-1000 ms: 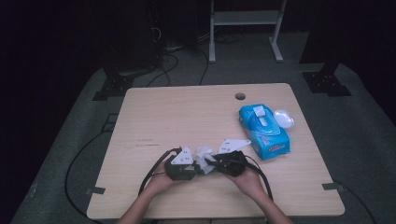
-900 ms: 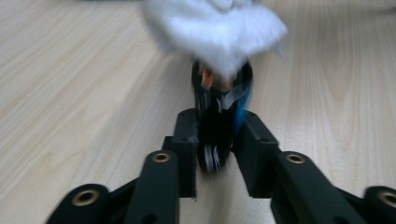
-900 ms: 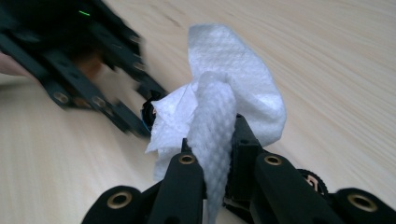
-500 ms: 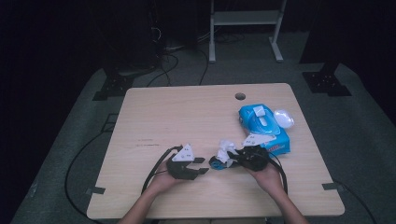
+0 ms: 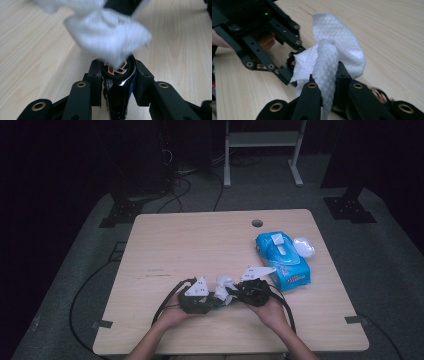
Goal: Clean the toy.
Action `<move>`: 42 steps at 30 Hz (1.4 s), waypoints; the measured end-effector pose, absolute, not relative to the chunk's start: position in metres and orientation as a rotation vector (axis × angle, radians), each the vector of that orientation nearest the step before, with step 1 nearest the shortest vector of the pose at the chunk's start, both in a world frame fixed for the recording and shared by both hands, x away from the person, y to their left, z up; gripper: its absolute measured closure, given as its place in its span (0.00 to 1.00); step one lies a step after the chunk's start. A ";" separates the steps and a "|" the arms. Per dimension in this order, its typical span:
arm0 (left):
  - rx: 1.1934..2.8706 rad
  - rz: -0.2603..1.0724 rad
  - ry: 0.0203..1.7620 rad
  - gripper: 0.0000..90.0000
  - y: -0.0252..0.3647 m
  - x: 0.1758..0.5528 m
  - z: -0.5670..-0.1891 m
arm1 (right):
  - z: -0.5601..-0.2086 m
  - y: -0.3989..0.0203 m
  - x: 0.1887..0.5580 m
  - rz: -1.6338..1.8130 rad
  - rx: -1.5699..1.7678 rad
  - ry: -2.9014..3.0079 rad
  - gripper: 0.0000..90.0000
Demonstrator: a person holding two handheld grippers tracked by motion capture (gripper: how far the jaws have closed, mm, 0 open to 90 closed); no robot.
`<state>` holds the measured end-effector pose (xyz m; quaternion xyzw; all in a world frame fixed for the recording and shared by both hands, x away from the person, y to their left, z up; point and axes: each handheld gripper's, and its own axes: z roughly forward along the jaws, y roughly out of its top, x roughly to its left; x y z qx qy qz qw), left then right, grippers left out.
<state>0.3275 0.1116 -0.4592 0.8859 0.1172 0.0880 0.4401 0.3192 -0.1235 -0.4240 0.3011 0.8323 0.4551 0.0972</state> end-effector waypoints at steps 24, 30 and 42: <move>2.046 0.108 0.431 0.60 0.132 0.340 -0.453 | -0.417 -0.169 0.329 1.252 0.988 2.369 0.94; 1.983 0.071 0.484 0.55 0.138 0.345 -0.446 | -0.419 -0.167 0.329 1.260 0.964 2.411 0.93; 1.952 0.010 0.555 0.53 0.138 0.350 -0.449 | -0.421 -0.168 0.323 1.253 0.931 2.435 0.94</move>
